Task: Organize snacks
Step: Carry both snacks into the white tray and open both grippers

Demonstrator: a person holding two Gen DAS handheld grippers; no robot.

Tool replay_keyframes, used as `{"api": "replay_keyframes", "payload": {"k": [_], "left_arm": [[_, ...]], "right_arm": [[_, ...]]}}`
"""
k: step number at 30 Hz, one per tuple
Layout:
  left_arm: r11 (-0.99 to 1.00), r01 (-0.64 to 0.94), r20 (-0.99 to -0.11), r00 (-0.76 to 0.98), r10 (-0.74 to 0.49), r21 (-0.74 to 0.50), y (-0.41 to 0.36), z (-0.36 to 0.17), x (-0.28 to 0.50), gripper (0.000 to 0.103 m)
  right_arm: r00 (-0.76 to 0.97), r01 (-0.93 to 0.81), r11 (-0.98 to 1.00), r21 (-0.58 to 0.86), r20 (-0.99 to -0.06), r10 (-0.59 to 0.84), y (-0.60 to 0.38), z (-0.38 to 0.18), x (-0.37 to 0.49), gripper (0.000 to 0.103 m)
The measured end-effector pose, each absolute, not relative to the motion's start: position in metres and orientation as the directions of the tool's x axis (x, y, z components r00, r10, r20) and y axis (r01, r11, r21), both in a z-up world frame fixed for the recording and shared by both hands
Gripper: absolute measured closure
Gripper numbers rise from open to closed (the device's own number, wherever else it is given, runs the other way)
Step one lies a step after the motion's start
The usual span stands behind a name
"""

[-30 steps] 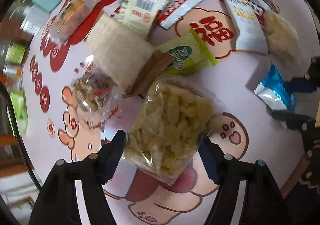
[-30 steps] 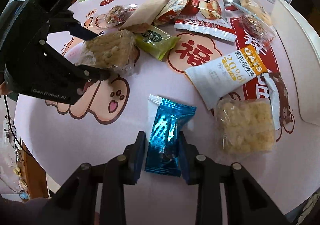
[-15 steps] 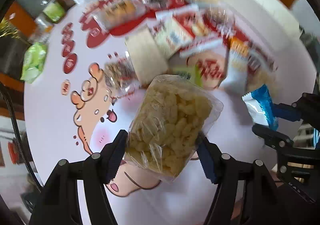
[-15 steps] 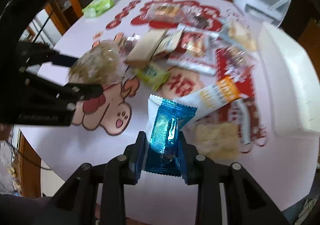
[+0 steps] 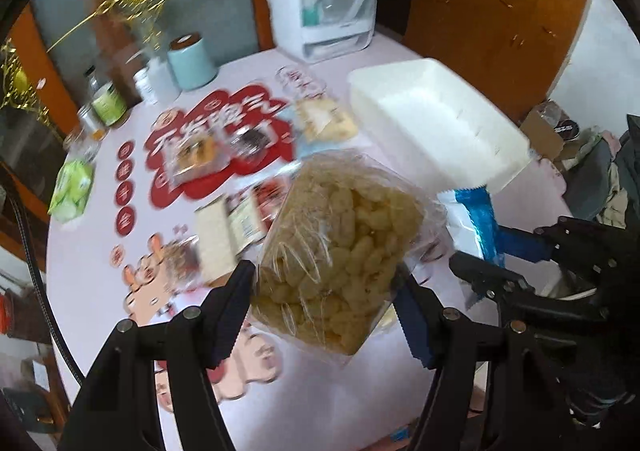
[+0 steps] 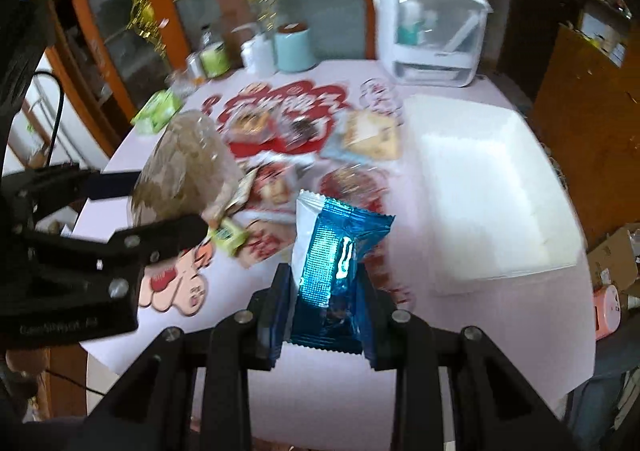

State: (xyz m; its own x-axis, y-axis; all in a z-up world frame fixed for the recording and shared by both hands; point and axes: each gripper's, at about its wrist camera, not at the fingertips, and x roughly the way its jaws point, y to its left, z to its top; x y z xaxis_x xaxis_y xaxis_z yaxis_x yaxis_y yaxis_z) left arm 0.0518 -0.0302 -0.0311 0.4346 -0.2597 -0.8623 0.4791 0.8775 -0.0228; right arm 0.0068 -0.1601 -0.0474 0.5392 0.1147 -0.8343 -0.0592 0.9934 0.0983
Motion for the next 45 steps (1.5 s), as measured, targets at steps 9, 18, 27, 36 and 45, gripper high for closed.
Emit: {"api": "replay_keyframes", "payload": {"k": [9,18,27,36,45], "left_arm": [[0.892,0.449,-0.852,0.446,-0.275,-0.053,-0.145,-0.022,0.069,0.036],[0.931,0.354,-0.88,0.41,-0.241,-0.09,-0.261,-0.068,0.128,0.036],[0.964,0.265,-0.931,0.342,-0.13,-0.037,-0.304,-0.125,0.166,0.036],[0.978,0.199,-0.962,0.249,-0.114,-0.065,-0.297,-0.158,0.179,0.028],[0.977,0.199,-0.952,0.275,-0.137,-0.083,-0.295,-0.146,0.175,0.009]], "right_arm": [[0.549,-0.034,0.996,0.084,-0.831,0.089,-0.288,-0.043,0.029,0.072],[0.505,0.009,0.998,0.066,-0.862,0.052,-0.397,-0.077,0.087,0.072],[0.412,0.021,0.998,0.052,-0.911,0.039,-0.432,-0.137,0.136,0.072],[0.337,-0.064,0.997,0.045,-0.939,0.064,-0.421,-0.17,0.142,0.071],[0.305,-0.027,0.994,0.101,-0.947,0.105,-0.433,-0.173,0.141,0.065]]}}
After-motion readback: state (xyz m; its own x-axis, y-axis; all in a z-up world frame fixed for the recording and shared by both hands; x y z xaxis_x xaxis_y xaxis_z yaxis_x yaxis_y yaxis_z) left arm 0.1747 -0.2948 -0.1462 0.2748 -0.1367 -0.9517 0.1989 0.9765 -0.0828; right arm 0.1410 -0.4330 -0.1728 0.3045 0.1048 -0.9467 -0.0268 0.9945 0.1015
